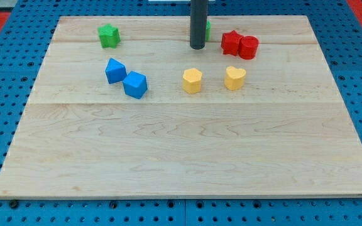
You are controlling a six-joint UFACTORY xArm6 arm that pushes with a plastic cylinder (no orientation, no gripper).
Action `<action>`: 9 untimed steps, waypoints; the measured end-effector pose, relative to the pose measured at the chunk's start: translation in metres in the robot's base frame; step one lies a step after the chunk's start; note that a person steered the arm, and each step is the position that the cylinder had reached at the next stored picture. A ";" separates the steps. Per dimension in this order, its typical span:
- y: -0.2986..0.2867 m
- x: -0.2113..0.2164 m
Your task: Place the red star and the green circle in a diagonal line
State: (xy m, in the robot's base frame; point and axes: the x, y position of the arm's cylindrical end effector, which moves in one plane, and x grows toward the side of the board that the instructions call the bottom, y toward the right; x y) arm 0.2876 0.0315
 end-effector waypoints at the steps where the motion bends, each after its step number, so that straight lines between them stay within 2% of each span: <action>1: 0.000 0.000; 9: -0.007 0.015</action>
State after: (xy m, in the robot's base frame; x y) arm 0.3025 0.0249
